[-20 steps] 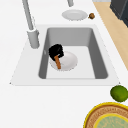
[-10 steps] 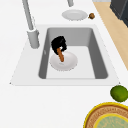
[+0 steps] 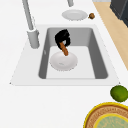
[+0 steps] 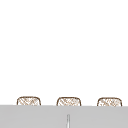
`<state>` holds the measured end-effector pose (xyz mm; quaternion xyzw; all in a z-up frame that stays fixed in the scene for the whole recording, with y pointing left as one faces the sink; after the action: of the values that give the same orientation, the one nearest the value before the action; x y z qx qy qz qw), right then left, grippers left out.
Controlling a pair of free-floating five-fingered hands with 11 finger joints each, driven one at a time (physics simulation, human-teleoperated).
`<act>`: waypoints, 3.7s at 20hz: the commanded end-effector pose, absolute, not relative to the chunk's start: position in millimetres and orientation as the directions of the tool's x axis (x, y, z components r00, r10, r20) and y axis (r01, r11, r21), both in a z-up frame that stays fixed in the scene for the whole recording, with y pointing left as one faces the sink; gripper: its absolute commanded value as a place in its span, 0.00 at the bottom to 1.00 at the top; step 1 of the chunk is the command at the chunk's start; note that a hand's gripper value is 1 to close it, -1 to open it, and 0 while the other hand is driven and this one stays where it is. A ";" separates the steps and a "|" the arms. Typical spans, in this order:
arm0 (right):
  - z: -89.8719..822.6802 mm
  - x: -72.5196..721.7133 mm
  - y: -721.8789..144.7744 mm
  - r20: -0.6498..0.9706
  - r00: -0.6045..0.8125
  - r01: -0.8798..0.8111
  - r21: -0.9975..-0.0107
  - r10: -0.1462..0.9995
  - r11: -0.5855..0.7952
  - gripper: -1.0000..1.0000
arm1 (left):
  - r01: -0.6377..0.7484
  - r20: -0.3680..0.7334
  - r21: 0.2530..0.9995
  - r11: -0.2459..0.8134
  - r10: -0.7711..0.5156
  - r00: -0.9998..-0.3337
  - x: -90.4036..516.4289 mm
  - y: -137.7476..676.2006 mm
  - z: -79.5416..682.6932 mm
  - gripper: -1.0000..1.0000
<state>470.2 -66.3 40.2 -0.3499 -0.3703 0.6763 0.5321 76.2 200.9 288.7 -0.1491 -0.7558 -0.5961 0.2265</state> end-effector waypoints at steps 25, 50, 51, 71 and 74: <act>249.5 399.3 -125.1 -0.021 -0.174 -0.446 -0.889 0.985 -0.098 1.00 | 0.495 0.520 0.833 0.245 -0.045 -0.853 76.2 200.9 288.7 0.50; 367.2 322.8 -232.8 0.074 -0.183 -0.443 -0.896 0.980 -0.015 1.00 | 0.495 0.520 0.833 0.245 -0.045 -0.853 76.2 200.9 288.7 0.50; 368.4 319.0 -238.4 0.076 -0.181 -0.443 -0.896 0.980 -0.012 1.00 | 0.495 0.520 0.833 0.245 -0.045 -0.853 76.2 200.9 288.7 0.50; 368.1 266.4 -360.7 0.087 -0.183 -0.413 -0.911 0.979 0.004 1.00 | 0.495 0.520 0.833 0.245 -0.045 -0.853 76.2 200.9 288.7 0.50; 363.9 262.7 -383.9 0.081 -0.180 -0.405 -0.914 0.980 0.001 1.00 | 0.495 0.520 0.833 0.245 -0.045 -0.853 76.2 200.9 288.7 0.50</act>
<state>265.9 -361.6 366.7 -0.3133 -0.4307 0.6415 0.5521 76.2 200.9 288.7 -0.1491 -0.7558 -0.5961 0.2265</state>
